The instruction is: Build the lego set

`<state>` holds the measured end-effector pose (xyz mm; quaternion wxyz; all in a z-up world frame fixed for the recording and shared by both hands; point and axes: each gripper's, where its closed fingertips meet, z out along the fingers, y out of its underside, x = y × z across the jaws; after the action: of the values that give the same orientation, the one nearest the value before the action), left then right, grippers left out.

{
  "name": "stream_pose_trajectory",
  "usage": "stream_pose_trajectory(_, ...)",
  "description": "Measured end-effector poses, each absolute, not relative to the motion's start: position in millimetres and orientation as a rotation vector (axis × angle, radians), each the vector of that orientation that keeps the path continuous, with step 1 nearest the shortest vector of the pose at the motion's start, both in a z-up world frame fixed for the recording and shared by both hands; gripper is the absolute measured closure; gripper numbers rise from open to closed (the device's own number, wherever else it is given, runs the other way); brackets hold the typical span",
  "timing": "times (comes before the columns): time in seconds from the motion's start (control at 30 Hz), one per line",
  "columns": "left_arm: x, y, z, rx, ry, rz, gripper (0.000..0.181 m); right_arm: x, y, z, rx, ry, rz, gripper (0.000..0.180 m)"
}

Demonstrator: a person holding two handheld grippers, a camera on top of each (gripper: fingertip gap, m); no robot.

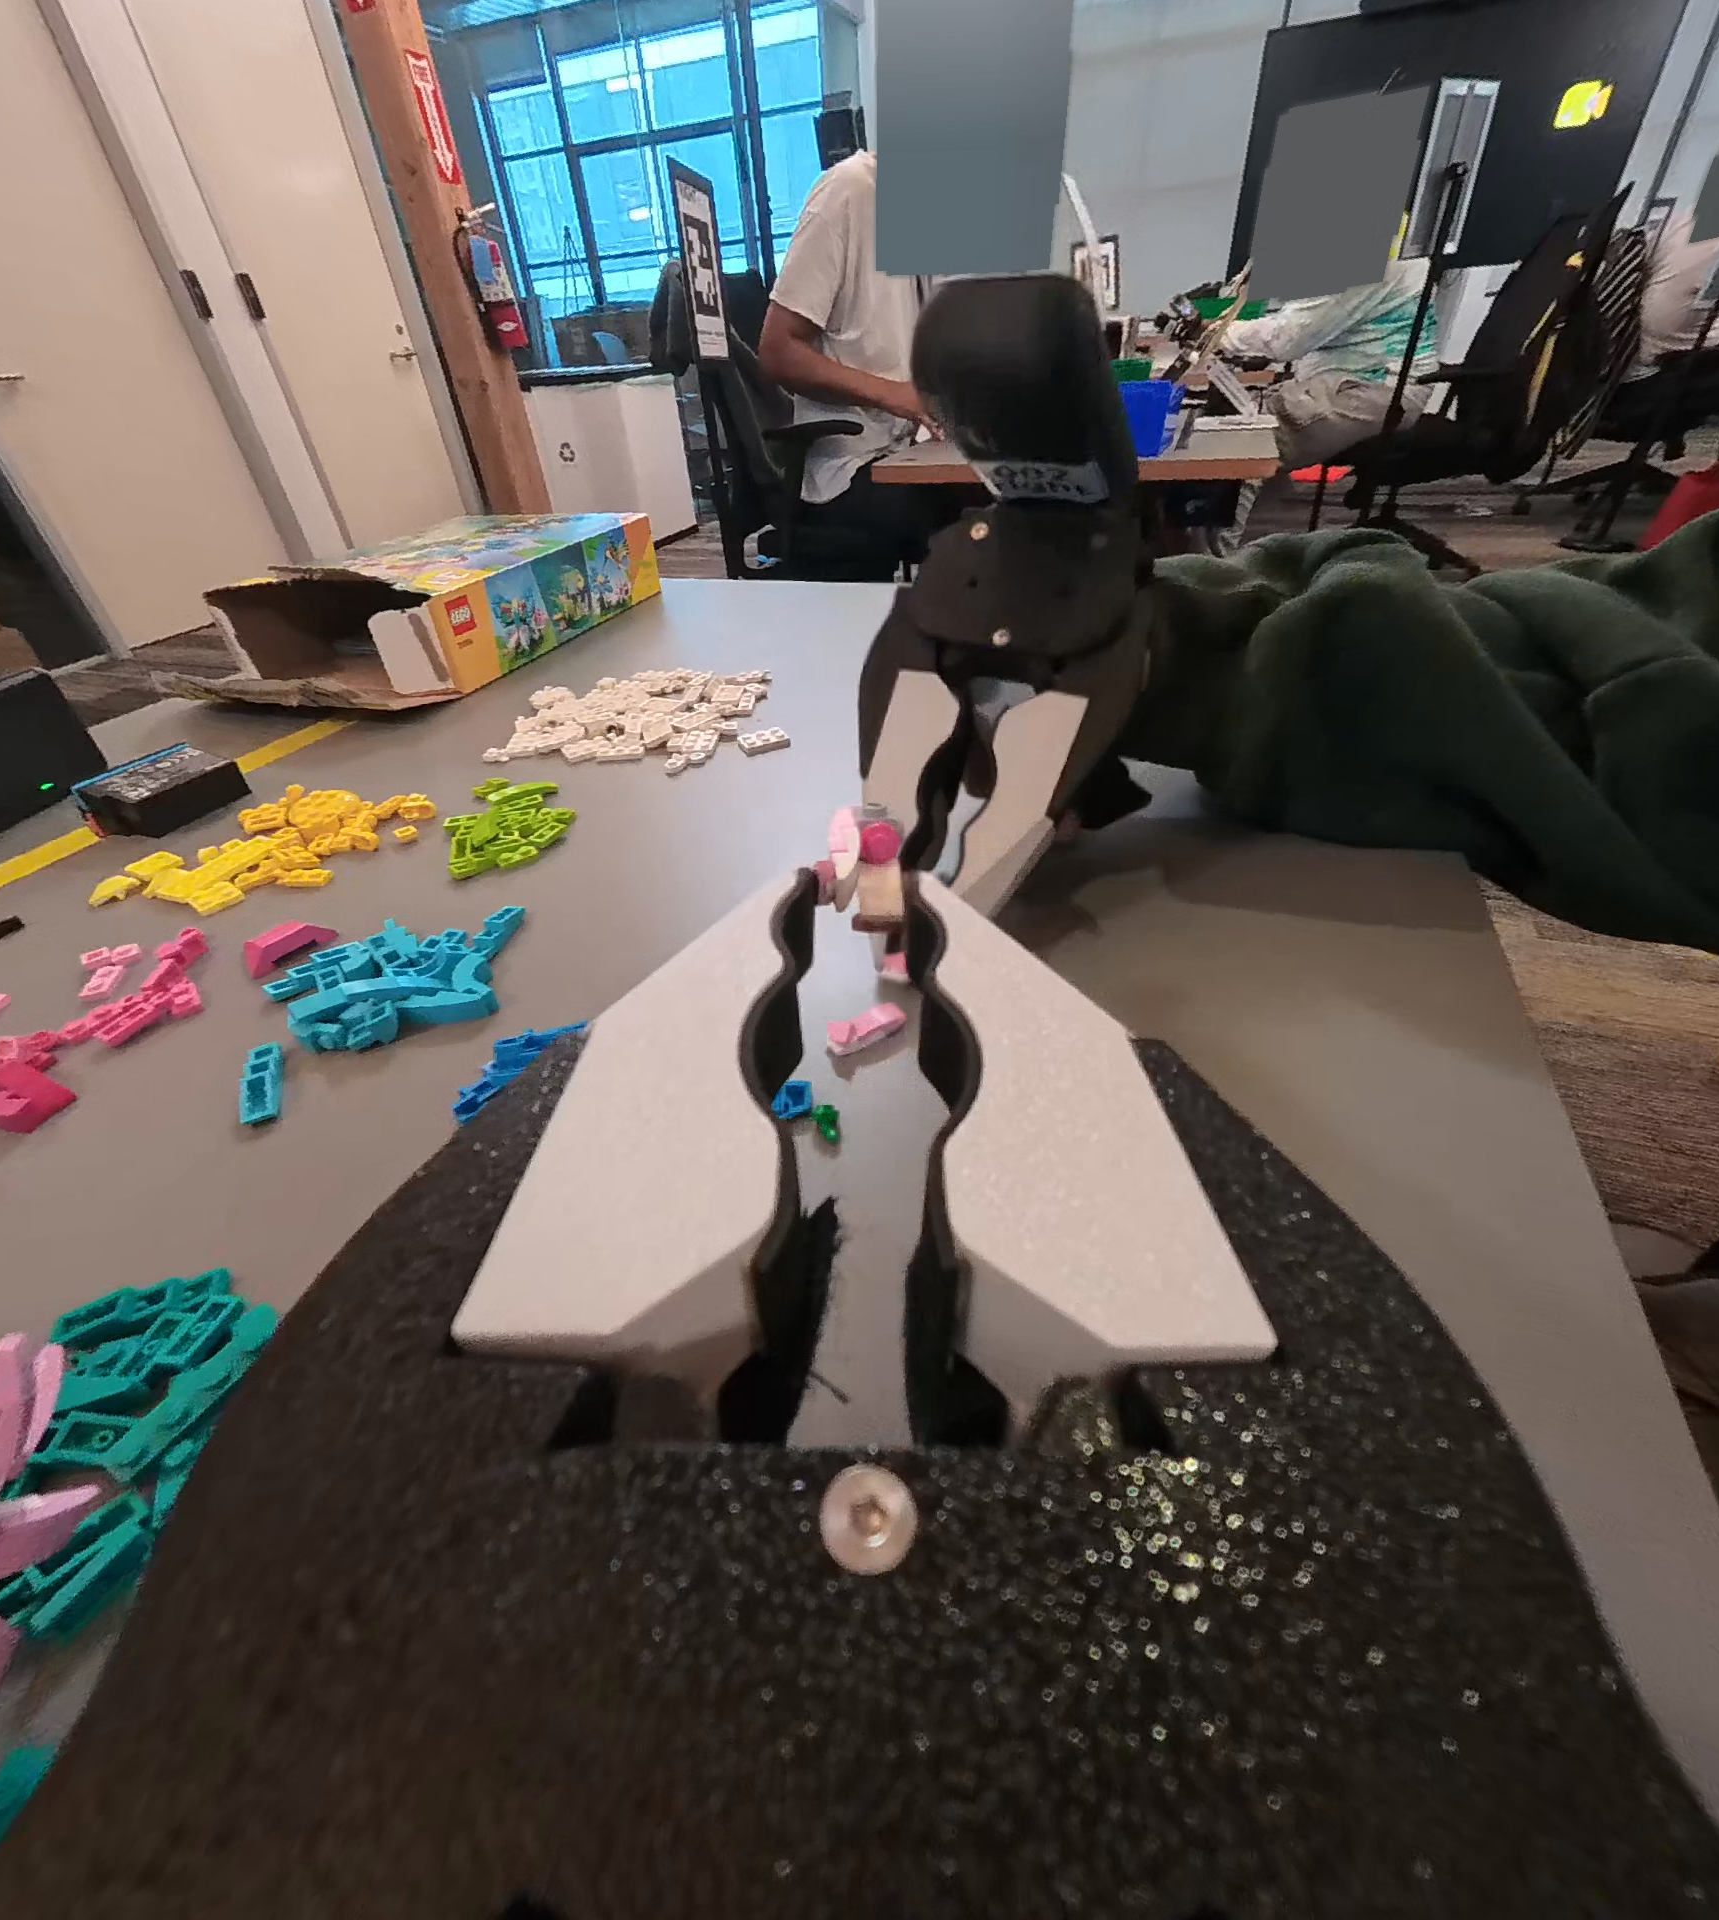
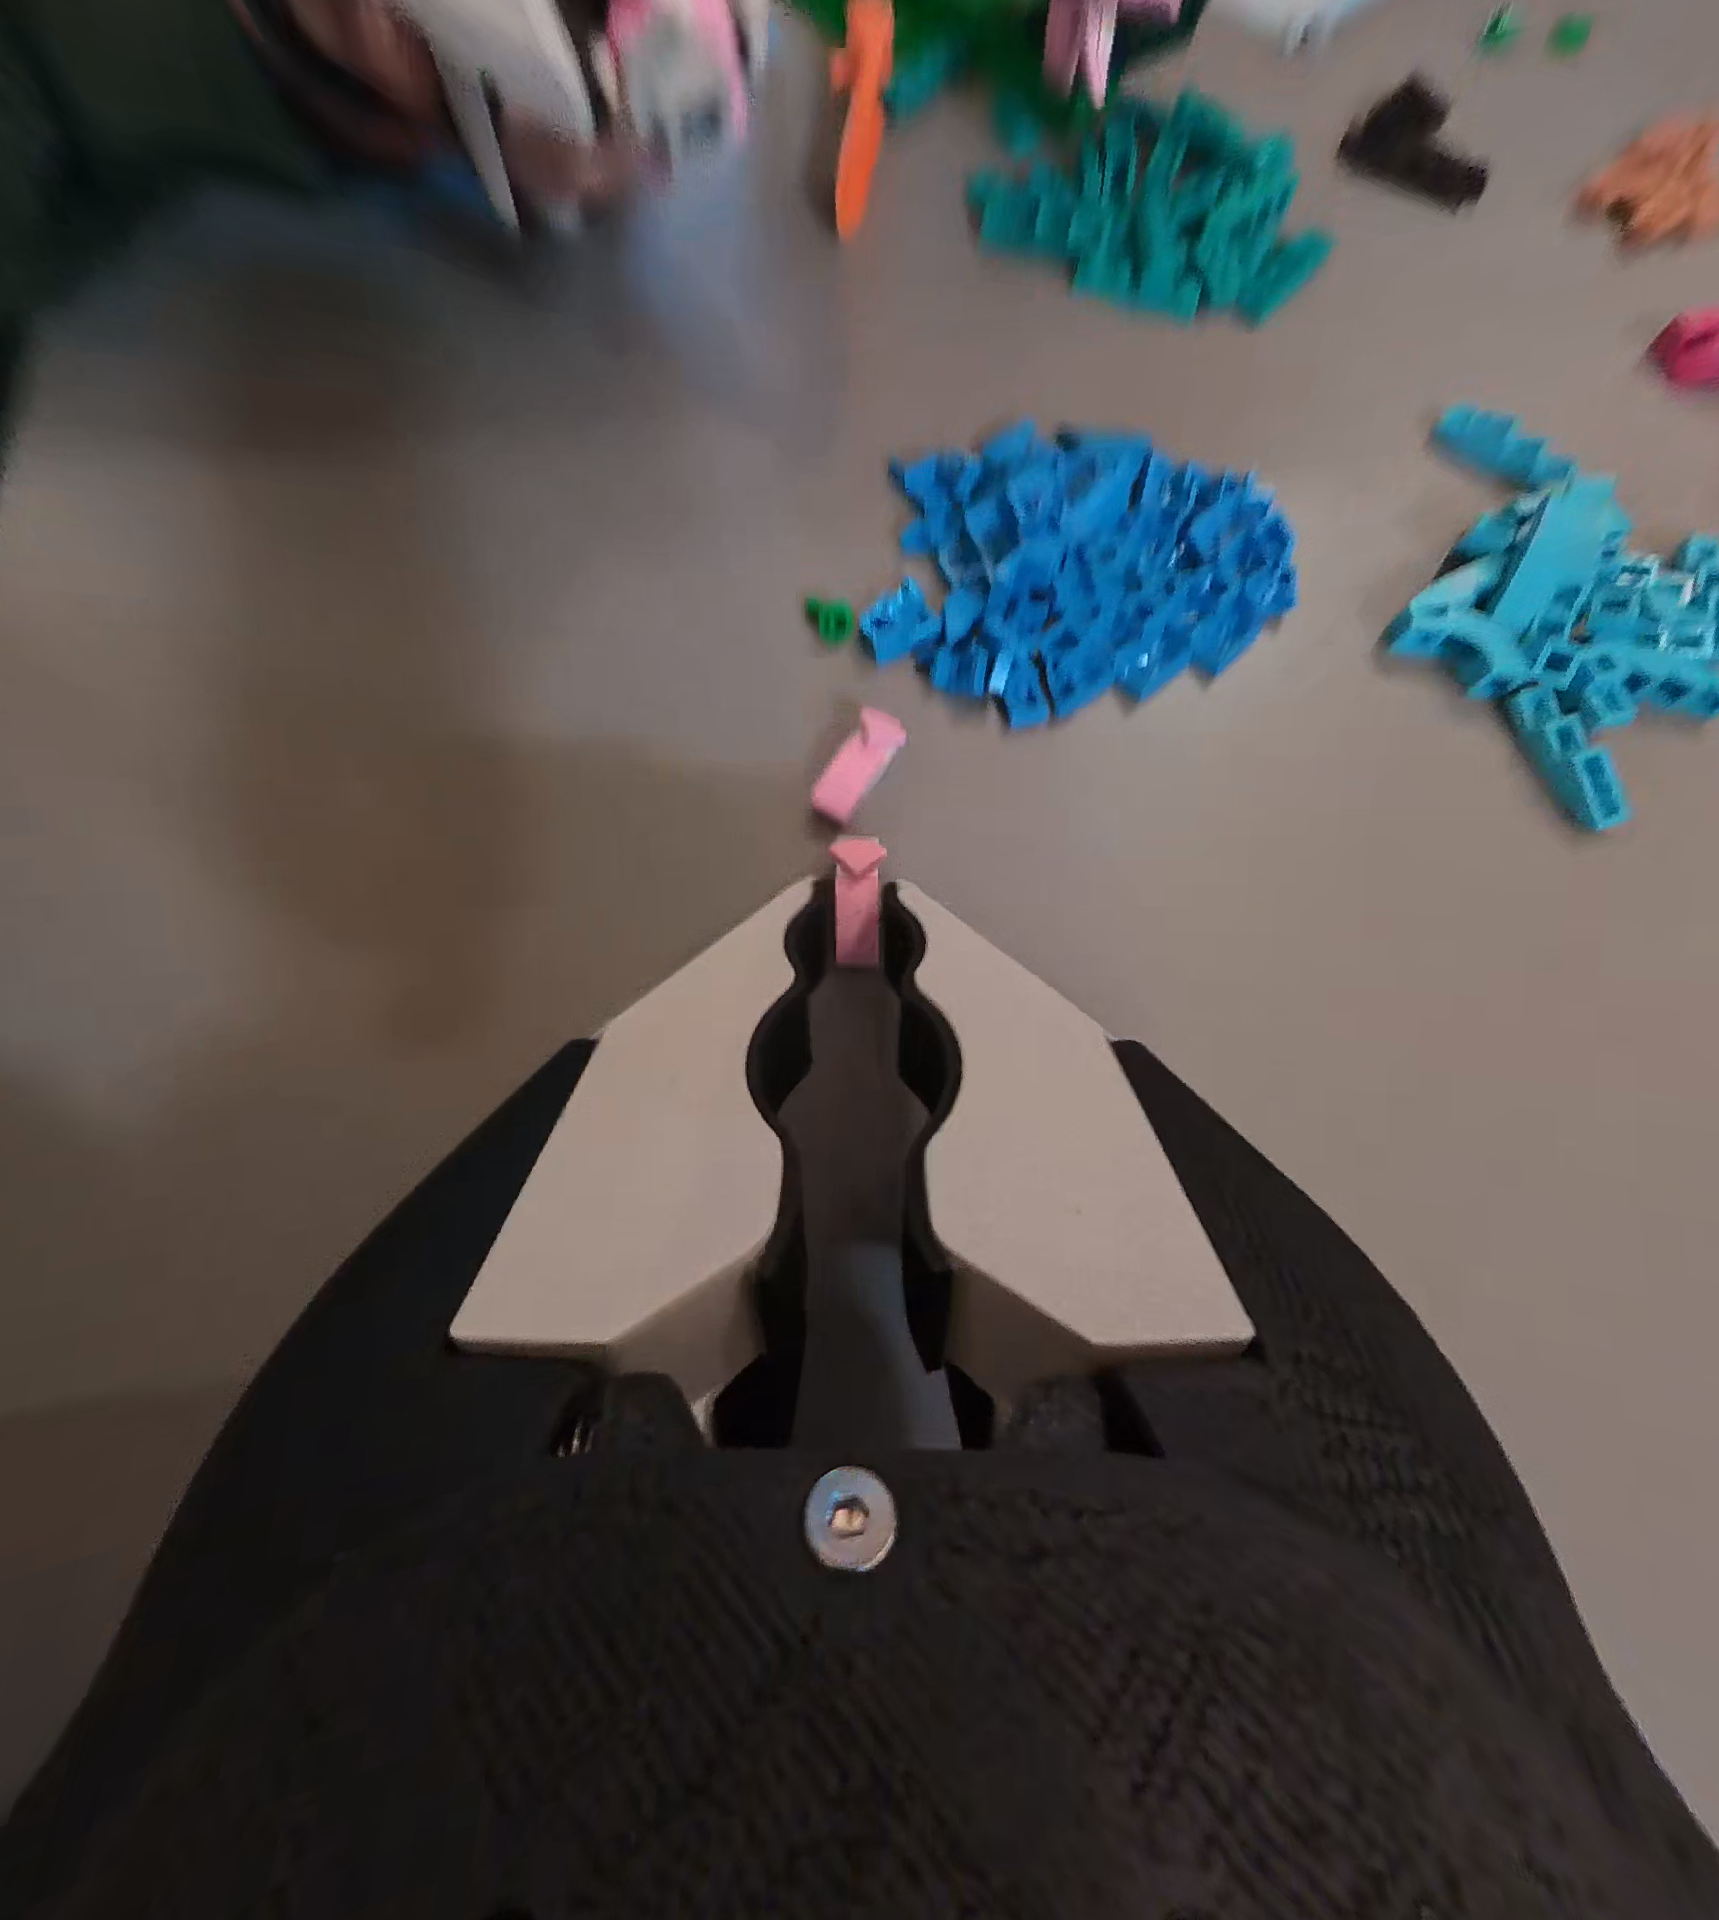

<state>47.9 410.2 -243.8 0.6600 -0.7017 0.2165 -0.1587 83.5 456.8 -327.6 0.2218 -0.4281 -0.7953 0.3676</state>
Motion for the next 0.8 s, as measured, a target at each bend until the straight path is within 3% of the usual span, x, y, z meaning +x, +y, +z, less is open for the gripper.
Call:
stream_pose_trajectory(0.17, 43.1, 410.5, -242.3, -1.583, 0.463, -0.345, 0.166, 87.5, 461.4, -324.2, -1.203, -2.170, 1.049, 0.153)
stream_pose_trajectory(0.8, 59.8, 405.1, -243.7, -1.569, 0.554, -0.405, 0.166, 61.4, 410.9, -251.0, -0.961, -1.826, 1.511, 0.157)
